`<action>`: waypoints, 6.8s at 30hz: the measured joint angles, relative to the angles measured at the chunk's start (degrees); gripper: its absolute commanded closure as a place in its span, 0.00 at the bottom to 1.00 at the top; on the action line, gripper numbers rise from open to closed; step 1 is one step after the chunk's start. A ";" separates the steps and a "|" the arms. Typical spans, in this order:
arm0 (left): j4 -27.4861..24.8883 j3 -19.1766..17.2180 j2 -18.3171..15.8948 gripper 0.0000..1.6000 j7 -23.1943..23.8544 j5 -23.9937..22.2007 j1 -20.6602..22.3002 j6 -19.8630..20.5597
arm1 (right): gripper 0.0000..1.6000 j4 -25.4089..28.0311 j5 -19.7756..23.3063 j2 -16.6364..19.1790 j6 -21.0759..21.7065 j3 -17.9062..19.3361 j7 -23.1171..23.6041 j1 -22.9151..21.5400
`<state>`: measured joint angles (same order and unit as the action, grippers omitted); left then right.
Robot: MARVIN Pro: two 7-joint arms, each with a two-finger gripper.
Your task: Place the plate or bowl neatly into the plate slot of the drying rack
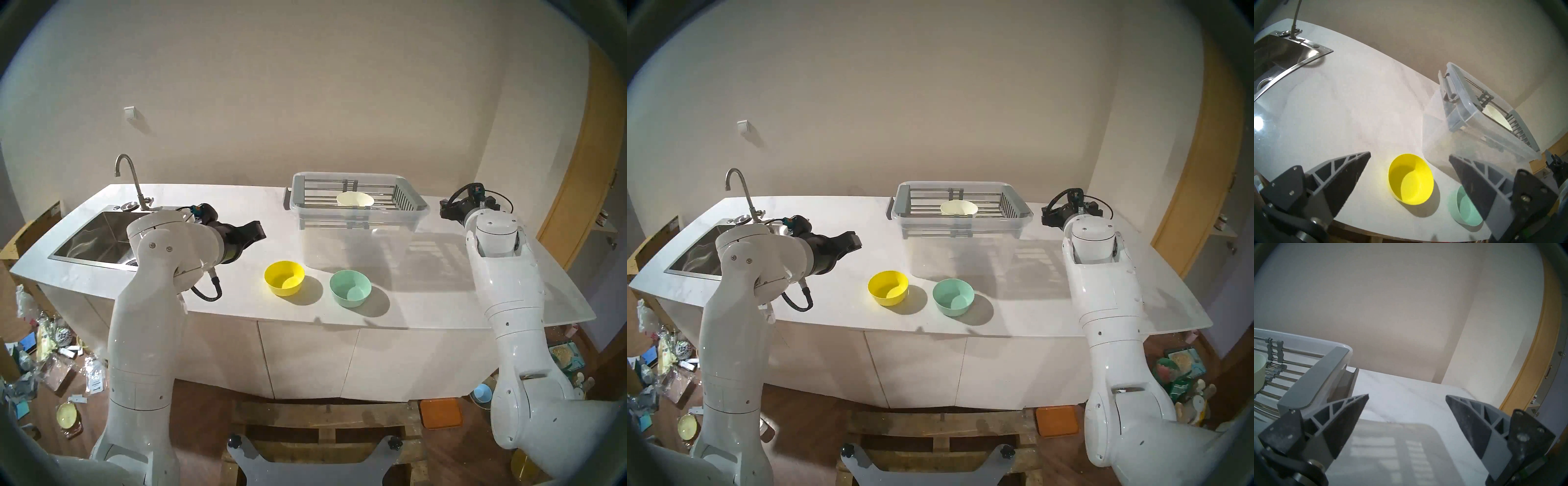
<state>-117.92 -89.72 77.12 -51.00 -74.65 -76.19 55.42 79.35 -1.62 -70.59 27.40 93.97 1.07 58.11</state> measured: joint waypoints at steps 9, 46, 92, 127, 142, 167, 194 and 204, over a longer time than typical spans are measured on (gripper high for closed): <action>1.36 -0.16 -0.67 0.00 -0.02 -0.73 -0.97 -0.03 | 0.00 0.00 0.00 0.00 -0.01 0.00 0.00 0.00; 17.67 8.46 -3.63 0.00 2.66 5.69 3.25 -3.48 | 0.00 0.00 0.02 0.02 -0.04 -0.01 -0.04 0.00; 26.14 11.55 -1.17 0.08 5.42 6.16 6.21 -6.91 | 0.00 -0.01 0.04 0.03 -0.05 -0.02 -0.05 0.00; 17.39 -0.81 -2.92 1.00 1.39 4.28 1.32 -8.88 | 0.00 -0.01 0.06 0.04 -0.05 -0.02 -0.06 0.00; 12.23 -2.14 -9.55 1.00 4.35 8.93 2.31 -12.00 | 0.00 -0.02 0.07 0.04 -0.05 -0.03 -0.06 0.00; 27.48 8.32 -12.78 1.00 19.19 12.61 23.21 -17.61 | 0.00 -0.01 0.08 0.05 -0.04 -0.03 -0.06 -0.01; 41.46 17.65 -6.17 1.00 27.69 11.49 38.52 -20.51 | 0.00 -0.02 0.10 0.06 -0.04 -0.04 -0.06 0.00; 44.79 21.97 -2.57 1.00 29.51 10.92 43.24 -20.48 | 0.00 -0.02 0.11 0.07 -0.05 -0.04 -0.07 -0.01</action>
<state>-73.12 -67.75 74.54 -21.49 -63.74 -32.95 34.93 79.33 -1.51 -70.52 27.36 93.93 1.01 58.10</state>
